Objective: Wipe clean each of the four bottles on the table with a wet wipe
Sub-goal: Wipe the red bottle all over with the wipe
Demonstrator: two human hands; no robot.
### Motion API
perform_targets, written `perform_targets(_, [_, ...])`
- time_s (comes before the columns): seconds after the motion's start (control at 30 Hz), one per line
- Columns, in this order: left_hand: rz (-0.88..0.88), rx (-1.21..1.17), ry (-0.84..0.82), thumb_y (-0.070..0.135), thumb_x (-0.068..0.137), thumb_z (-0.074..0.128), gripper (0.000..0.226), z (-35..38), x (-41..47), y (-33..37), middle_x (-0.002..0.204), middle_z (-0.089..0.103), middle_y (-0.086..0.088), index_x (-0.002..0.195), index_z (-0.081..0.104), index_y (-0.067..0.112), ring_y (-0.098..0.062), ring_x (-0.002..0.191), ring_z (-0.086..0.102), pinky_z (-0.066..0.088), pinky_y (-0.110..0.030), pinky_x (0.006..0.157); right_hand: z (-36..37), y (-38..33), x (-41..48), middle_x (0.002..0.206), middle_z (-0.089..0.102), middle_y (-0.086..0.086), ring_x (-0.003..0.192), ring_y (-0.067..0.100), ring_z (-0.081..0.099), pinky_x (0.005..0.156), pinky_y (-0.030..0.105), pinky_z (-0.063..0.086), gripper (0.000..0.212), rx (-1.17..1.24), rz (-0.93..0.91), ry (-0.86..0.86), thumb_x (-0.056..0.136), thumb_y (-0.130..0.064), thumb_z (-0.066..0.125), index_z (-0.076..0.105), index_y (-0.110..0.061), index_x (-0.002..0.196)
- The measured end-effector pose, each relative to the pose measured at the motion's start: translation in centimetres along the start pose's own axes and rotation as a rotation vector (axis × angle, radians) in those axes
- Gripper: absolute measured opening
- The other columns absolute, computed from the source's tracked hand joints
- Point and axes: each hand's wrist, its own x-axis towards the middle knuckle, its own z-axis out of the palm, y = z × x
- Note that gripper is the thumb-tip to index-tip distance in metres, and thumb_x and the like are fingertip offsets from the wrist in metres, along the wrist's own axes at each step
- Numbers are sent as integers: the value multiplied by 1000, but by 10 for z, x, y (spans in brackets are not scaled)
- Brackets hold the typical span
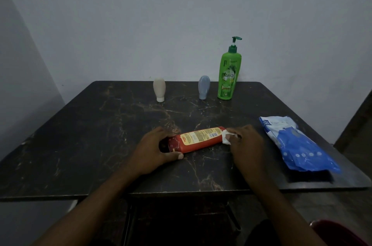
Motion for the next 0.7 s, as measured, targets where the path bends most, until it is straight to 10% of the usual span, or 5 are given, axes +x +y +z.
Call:
perform_targets(0.33, [-31, -67, 13, 51, 71, 86, 69, 1, 1, 2, 123, 58, 8, 129, 59, 23, -6, 106, 57, 55, -30, 90, 22, -28, -20, 110, 57, -3, 85, 3, 53, 63, 12, 41, 21, -44, 16, 46, 97, -23, 55, 60, -16, 115])
perform_targets(0.47, [-7, -64, 45, 49, 70, 88, 65, 2, 0, 2, 116, 60, 11, 123, 62, 23, -4, 100, 58, 50, -22, 81, 40, -59, -61, 127, 50, -3, 107, 8, 54, 92, 26, 50, 29, -93, -197, -55, 97, -20, 56, 59, -18, 125])
perform_targets(0.7, [-2, -71, 64, 47, 68, 89, 62, 3, -2, 1, 114, 61, 11, 120, 63, 24, -4, 98, 58, 49, -22, 79, 42, -54, -70, 125, 51, -5, 107, 7, 52, 94, 17, 42, 33, -167, -459, -99, 96, -16, 56, 60, -20, 129])
